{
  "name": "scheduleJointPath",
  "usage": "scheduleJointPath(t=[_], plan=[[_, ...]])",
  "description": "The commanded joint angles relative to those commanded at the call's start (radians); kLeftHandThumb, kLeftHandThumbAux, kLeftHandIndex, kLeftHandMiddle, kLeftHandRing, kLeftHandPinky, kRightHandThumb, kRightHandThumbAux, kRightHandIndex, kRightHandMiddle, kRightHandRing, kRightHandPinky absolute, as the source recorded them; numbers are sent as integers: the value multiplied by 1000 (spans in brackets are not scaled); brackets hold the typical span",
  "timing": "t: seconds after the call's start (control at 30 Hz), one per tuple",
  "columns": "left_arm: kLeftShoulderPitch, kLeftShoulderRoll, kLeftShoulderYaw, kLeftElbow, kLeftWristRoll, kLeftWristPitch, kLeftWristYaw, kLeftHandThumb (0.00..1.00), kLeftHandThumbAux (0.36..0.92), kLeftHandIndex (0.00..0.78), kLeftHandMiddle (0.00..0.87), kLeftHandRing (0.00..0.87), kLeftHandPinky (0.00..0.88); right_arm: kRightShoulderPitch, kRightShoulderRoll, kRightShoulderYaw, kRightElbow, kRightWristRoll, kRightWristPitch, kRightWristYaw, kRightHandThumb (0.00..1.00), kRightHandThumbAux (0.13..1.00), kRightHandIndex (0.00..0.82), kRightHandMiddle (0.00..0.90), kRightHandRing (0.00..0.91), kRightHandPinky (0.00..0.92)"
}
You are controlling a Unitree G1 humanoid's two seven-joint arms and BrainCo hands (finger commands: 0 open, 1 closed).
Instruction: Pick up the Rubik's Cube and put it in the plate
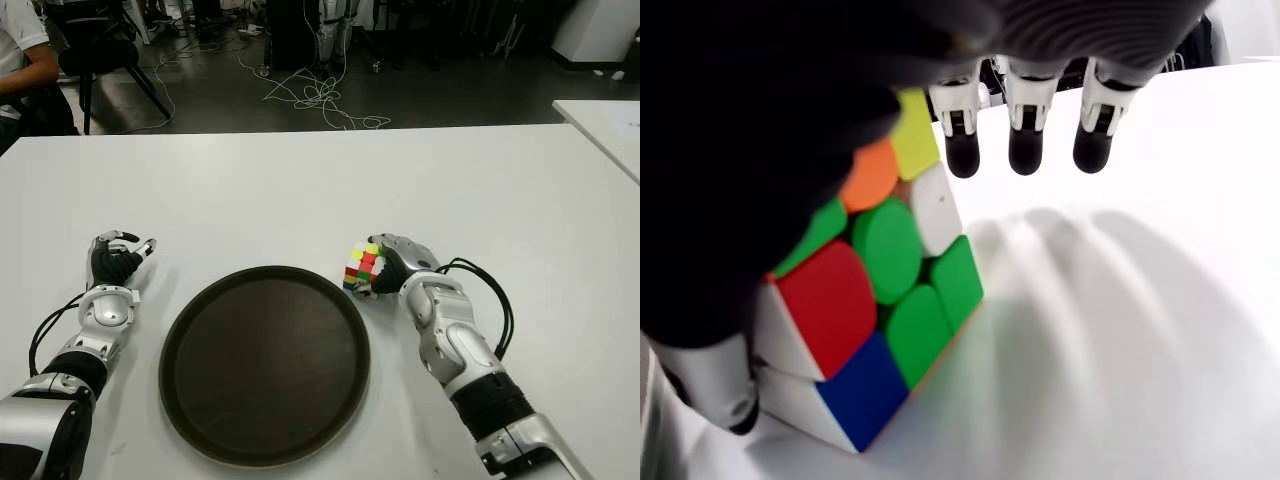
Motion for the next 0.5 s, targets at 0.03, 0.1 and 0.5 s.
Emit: scheduleJointPath(t=[0.03, 0.1, 0.5], plan=[[-1, 0, 0, 1, 1, 3, 2, 708, 707, 442, 826, 824, 812, 4, 1, -6, -3, 7, -9, -9, 115, 660, 13, 115, 145, 189], [-2, -1, 0, 2, 1, 7, 5, 708, 706, 442, 826, 825, 814, 8, 1, -14, -7, 19, -22, -21, 130, 672, 40, 147, 179, 229], [-1, -5, 7, -2, -7, -2, 1, 708, 706, 442, 836, 834, 822, 23, 20, -48, -21, 71, -53, -89, 199, 722, 275, 371, 406, 439]])
